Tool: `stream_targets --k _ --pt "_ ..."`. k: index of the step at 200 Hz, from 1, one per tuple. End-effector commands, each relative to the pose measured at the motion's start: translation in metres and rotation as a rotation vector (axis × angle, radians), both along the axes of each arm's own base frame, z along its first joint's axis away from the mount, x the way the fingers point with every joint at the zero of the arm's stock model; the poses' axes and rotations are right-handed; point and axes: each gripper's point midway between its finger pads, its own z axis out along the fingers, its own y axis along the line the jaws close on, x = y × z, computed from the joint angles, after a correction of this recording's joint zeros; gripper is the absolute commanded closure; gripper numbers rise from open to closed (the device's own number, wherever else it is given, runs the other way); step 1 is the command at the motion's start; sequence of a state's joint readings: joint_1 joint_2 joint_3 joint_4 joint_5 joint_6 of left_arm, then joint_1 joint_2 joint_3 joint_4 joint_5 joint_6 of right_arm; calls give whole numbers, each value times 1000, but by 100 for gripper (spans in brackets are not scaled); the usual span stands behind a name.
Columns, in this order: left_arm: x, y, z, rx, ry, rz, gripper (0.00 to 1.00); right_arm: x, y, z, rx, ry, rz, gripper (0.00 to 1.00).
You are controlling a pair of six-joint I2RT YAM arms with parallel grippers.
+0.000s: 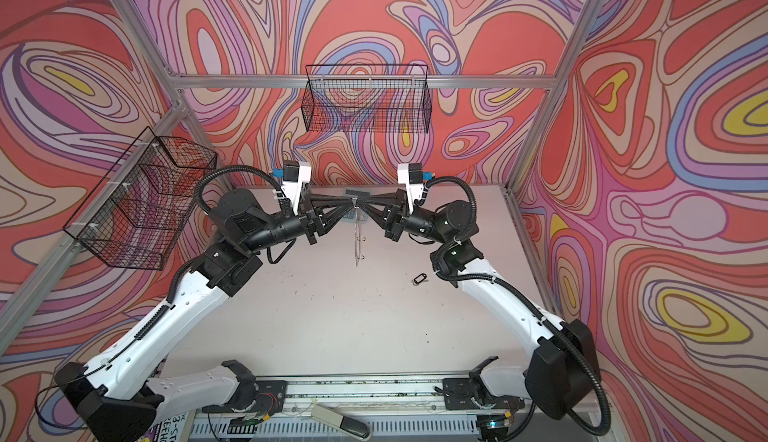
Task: Attach keys to a key ring
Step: Pass the keyring.
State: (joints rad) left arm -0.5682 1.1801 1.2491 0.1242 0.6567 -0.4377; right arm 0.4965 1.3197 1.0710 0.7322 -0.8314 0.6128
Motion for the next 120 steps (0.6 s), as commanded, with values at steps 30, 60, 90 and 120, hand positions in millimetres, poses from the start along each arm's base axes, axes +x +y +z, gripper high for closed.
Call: stream_targets --k 30,60,90,120 --pt "-7 -4 0 3 -11 -58 80 -6 0 8 22 -29 34 100" --pt "-5 -5 5 -9 -14 -63 80 -8 1 7 21 -27 60 100" --pt "-6 -4 8 -30 -23 -79 87 -10 1 6 16 -26 70 100" --pt "-16 -4 14 -54 -50 -122 99 -7 4 1 2 -11 68 100"
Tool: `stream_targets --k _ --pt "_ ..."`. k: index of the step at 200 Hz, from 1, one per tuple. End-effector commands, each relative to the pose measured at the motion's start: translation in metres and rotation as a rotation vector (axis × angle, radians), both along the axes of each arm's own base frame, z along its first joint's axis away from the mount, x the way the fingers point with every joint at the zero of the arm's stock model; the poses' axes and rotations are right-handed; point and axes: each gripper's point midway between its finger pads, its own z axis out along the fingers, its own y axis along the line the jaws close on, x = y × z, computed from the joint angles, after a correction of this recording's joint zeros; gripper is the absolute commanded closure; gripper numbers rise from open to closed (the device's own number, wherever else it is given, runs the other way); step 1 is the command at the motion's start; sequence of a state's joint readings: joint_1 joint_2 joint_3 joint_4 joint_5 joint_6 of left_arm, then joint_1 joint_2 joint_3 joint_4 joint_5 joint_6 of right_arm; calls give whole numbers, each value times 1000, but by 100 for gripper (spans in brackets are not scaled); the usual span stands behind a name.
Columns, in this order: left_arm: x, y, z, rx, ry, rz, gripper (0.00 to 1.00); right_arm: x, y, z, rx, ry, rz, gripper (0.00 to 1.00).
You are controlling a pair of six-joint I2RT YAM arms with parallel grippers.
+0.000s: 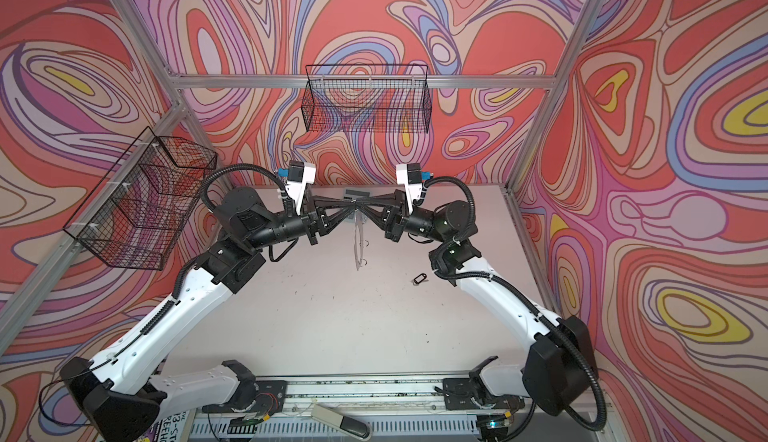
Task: Attach keys to a key ring
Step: Pass the keyring.
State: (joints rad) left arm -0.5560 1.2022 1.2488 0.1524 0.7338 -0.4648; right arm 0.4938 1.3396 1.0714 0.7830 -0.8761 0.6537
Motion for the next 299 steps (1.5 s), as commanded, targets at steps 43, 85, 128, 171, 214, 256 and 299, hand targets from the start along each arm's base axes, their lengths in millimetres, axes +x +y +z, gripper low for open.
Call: stream_targets --k 43,85,128,171,214,256,299 --pt "-26 2 21 -72 -91 -104 100 4 3 0 -1 5 6 100" --pt "-18 4 16 -54 -73 -64 100 8 -7 1 -33 -7 -102 72" --pt "-17 4 14 -48 -73 -64 100 7 -26 5 -64 -39 -231 72" --pt "-18 3 14 -49 -73 -72 100 11 -30 3 -55 -29 -255 76" --pt "-19 3 14 -47 -79 -82 100 8 -25 5 -49 -27 -208 79" --pt "-22 2 12 -36 -87 -107 100 -2 -20 6 -54 -32 -125 82" --pt "-29 5 11 -22 -133 -171 100 -12 -14 13 -16 14 37 81"
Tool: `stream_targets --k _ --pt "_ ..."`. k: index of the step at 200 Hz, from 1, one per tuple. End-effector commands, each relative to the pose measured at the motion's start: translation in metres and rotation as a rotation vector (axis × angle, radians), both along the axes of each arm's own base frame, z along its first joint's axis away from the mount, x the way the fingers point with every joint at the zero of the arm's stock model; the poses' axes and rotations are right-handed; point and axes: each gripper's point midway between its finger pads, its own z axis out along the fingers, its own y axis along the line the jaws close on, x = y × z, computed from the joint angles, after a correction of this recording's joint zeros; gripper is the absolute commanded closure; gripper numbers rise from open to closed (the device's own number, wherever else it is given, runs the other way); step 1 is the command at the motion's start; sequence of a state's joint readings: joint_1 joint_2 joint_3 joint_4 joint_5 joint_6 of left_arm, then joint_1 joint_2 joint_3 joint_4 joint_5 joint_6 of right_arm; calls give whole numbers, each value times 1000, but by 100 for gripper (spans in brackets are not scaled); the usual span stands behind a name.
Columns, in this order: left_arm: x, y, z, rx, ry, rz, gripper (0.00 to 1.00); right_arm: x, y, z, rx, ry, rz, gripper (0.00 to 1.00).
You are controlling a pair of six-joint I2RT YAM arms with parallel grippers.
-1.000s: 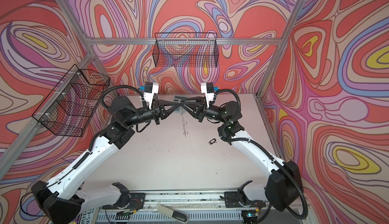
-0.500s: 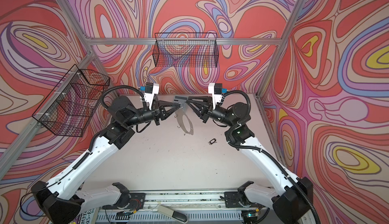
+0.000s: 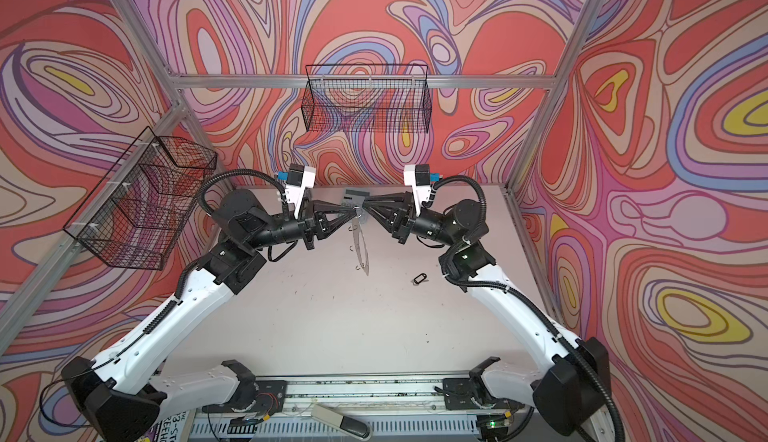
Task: Attach keys to a key ring
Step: Pass the keyring.
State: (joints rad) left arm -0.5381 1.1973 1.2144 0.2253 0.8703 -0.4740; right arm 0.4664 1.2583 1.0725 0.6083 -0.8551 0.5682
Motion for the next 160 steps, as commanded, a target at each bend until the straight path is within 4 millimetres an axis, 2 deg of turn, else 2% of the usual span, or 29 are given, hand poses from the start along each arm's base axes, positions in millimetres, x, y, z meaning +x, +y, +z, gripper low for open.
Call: stream_targets --k 1,58,104,160 --pt "-11 7 13 -18 -97 -53 100 -12 1 11 34 11 111 81" --pt "9 17 4 1 -104 -97 100 -13 -10 18 99 50 189 77" --pt "20 15 1 -8 -105 -93 100 -23 -6 23 131 66 351 83" --pt "19 15 -2 3 -104 -83 100 -7 2 8 124 117 359 86"
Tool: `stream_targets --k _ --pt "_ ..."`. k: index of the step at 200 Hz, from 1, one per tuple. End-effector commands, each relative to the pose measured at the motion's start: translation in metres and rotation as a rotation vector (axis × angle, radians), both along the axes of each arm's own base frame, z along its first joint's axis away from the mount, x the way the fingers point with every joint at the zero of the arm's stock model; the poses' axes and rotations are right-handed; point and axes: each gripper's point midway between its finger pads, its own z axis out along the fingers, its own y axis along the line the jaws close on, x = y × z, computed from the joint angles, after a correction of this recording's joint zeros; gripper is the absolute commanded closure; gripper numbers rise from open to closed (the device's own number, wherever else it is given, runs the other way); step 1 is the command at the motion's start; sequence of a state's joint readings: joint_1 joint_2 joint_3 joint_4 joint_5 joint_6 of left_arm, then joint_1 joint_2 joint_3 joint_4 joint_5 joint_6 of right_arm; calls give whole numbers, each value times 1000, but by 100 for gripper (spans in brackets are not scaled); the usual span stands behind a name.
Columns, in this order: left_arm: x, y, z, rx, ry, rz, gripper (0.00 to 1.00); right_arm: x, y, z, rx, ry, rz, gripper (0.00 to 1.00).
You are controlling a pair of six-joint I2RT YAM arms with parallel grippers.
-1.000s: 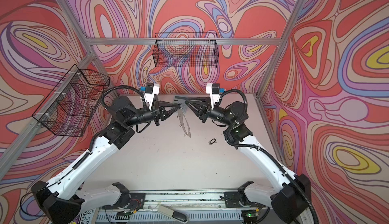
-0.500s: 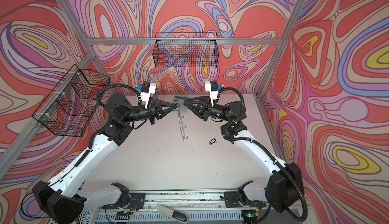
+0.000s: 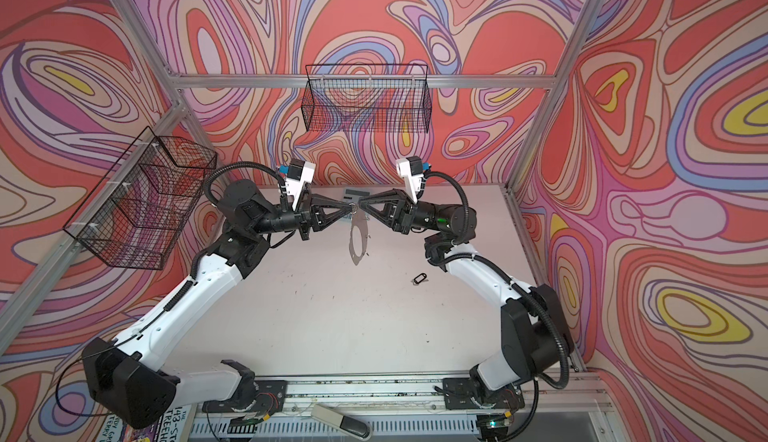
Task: Attach keys to a key ring
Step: Pass the keyring.
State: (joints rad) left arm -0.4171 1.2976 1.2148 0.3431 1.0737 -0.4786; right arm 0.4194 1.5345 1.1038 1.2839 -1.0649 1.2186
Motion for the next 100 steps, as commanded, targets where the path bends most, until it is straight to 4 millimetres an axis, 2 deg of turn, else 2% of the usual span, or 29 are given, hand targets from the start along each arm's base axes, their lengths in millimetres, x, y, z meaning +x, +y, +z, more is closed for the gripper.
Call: stream_targets --k 1,45,100 --pt "-8 4 16 -20 -77 -3 100 -11 -5 15 21 -56 19 86" --pt "-8 4 16 -23 -69 -15 100 1 -2 4 -35 -43 -63 82" --pt "-10 2 17 -30 -58 -42 100 0 0 4 -44 -45 -69 82"
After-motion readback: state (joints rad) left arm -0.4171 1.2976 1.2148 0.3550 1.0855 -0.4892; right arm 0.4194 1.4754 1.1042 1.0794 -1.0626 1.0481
